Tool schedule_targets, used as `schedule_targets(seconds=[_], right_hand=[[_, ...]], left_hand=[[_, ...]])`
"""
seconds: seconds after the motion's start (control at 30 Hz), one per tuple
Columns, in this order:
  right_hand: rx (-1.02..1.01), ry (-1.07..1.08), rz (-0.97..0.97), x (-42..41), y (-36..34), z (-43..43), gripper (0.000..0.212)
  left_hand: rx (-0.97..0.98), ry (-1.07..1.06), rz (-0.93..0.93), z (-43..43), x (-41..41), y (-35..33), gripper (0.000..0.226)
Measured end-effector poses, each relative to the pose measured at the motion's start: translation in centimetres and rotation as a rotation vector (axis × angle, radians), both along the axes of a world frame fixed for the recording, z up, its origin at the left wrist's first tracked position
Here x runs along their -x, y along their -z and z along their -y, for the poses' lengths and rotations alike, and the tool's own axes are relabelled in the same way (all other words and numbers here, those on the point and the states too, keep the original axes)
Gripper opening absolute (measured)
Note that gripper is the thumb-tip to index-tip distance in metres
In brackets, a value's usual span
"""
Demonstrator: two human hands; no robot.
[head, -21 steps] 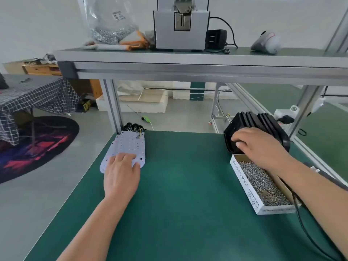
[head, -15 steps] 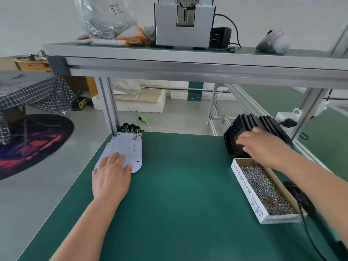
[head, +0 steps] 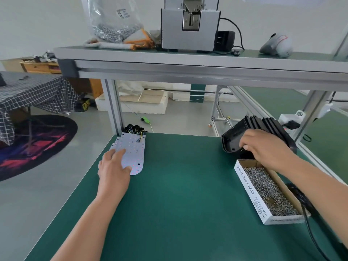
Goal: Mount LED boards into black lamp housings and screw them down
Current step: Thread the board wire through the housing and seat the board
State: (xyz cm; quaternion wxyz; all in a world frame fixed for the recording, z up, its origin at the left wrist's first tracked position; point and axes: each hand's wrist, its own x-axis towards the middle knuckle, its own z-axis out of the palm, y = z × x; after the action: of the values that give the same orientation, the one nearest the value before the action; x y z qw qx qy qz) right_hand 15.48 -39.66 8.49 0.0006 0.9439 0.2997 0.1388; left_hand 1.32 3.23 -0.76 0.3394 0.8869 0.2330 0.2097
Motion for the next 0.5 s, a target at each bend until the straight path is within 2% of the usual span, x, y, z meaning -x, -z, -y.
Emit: schedule_targets(seconds=[0.23,0.33,0.43,0.5], right_hand=[[-0.353,-0.022,0.037,6.2,0.3,-2.4,0.01],[-0.456,-0.076,0.02,11.8,2.0,-3.9,0.01],[-0.462,-0.129,0.026,17.6,3.5,-5.2,0.004],[-0.432,-0.194,-0.007,21.0,3.9,-5.8,0.012]], left_hand=[[0.316,-0.026,0.214,-0.3,-0.3,-0.2,0.068],[0.639,-0.028,0.298,-0.6,-0.1,-0.1,0.064],[0.932,0.101,0.364,-1.1,0.3,0.1,0.052],[1.057,0.193,0.377,-1.2,0.5,0.1,0.054]])
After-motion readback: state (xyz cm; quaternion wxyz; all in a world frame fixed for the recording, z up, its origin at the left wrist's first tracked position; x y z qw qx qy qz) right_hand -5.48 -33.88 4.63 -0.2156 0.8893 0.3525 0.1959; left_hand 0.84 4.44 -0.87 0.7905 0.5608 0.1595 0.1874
